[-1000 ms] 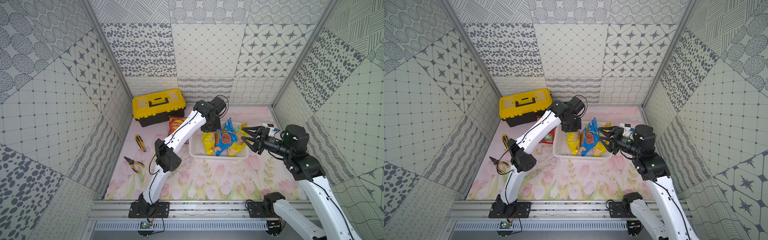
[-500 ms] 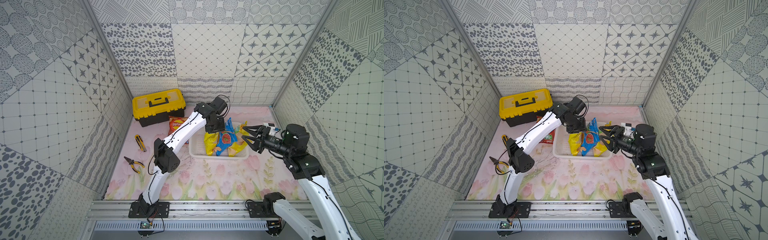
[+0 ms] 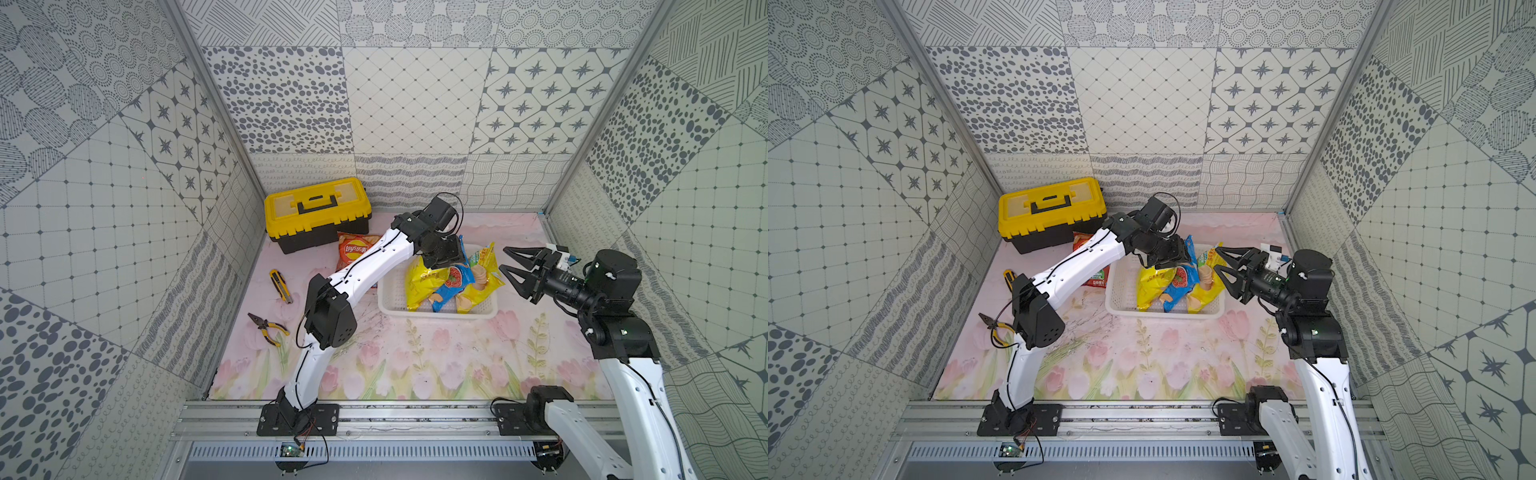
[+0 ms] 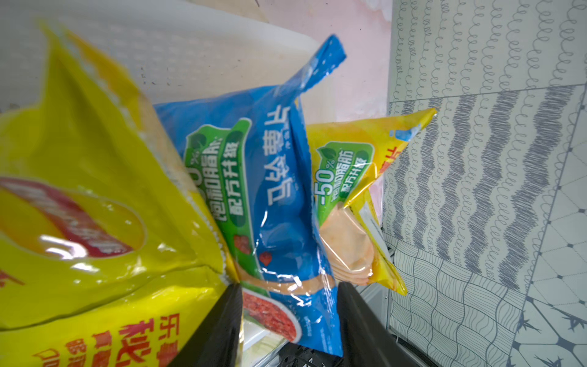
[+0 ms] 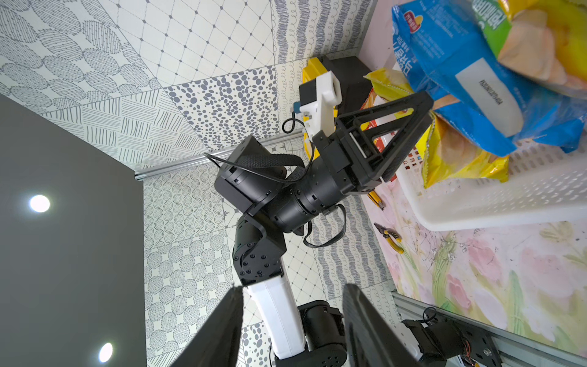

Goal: Put the potato chips into the basket
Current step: Place the potato chip in the basket.

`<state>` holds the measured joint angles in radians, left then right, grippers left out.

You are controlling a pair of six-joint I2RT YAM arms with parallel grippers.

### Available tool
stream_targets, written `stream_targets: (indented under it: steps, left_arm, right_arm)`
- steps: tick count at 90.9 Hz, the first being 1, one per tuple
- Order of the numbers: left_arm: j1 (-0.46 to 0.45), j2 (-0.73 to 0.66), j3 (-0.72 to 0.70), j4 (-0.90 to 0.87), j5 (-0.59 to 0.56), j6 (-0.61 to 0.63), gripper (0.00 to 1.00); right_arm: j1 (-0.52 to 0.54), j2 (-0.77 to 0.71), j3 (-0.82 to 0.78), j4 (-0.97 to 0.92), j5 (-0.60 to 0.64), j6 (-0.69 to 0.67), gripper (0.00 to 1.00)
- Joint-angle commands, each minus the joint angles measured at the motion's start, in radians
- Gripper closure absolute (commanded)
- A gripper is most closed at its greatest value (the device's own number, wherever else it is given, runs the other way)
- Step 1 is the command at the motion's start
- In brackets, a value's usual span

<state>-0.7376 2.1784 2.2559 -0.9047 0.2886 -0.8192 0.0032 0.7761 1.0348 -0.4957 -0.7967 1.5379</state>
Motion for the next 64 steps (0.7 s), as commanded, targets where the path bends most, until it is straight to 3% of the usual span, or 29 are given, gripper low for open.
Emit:
stream_targets:
  steps: [1,21,36,53,64]
  left_arm:
    - [0.001,-0.060,0.003,0.139,0.048,-0.010,0.48]
    - [0.009,-0.147,0.060,0.051,-0.034,0.065,0.47]
    - [0.044,-0.218,0.054,-0.120,-0.178,0.133,0.48]
    - [0.068,-0.229,-0.017,-0.298,-0.348,0.215,0.57]
    - [0.073,-0.195,-0.059,-0.355,-0.421,0.239,0.68]
  right_arm:
    - [-0.005,-0.012,0.013,0.045,-0.035,-0.004,0.46]
    - [-0.005,0.021,0.013,0.069,-0.047,-0.010,0.46]
    - [-0.005,0.057,0.038,0.082,-0.051,-0.022,0.46]
    - [-0.005,0.092,0.073,0.071,-0.058,-0.060,0.46]
    - [-0.003,0.118,0.126,-0.023,-0.046,-0.161,0.46]
